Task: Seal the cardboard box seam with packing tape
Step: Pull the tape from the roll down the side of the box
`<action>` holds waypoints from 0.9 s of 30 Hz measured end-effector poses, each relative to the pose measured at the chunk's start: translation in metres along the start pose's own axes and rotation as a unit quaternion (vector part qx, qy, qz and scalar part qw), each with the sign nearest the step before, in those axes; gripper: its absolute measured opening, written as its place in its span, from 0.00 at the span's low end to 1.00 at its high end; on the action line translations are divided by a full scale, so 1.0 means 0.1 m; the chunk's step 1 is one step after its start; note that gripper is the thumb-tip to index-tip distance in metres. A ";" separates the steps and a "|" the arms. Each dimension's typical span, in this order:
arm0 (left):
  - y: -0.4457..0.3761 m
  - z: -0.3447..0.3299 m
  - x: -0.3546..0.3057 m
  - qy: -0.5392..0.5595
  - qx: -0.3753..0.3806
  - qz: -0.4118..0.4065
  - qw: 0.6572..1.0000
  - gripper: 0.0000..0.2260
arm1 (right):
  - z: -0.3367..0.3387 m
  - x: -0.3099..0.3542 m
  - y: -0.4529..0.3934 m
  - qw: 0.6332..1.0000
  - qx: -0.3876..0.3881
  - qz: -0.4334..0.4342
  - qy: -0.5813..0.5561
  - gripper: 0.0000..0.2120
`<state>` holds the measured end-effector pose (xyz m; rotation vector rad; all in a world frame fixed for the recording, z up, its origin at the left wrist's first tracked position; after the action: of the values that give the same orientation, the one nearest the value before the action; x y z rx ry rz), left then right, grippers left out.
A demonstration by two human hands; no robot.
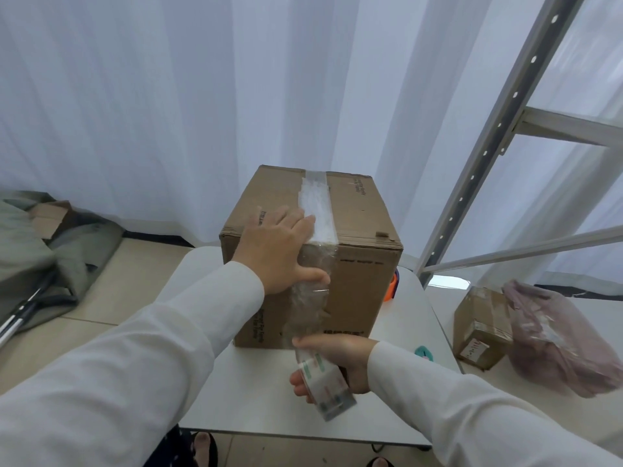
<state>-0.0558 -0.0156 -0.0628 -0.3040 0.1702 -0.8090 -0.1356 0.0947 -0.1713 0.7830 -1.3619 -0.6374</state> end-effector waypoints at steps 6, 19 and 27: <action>0.05 -0.02 -0.15 -0.054 -0.087 -0.094 0.990 0.36 | 0.05 0.01 0.03 1.000 0.000 0.003 0.010 0.17; 0.10 -0.19 -0.16 -0.136 -0.125 -0.085 0.979 0.50 | 0.21 -0.05 -0.01 0.997 -0.005 -0.004 0.083 0.15; 0.15 -0.24 -0.15 -0.141 -0.126 -0.098 0.977 0.57 | 0.32 -0.11 0.04 0.985 -0.034 -0.019 0.166 0.23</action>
<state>-0.0623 0.0000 -0.0901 -0.6788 -0.0266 -0.9309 -0.1688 0.1015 -0.1736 0.8204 -1.0184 -0.5515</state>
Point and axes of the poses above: each hand's wrist, its own y-axis away from the middle knuckle, its own z-axis out of the back of the hand, x = y × z, the point moved 4 cm from there along -y, towards the middle knuckle, and after that the axes turned 4 degrees about y, right-handed, at the moved point
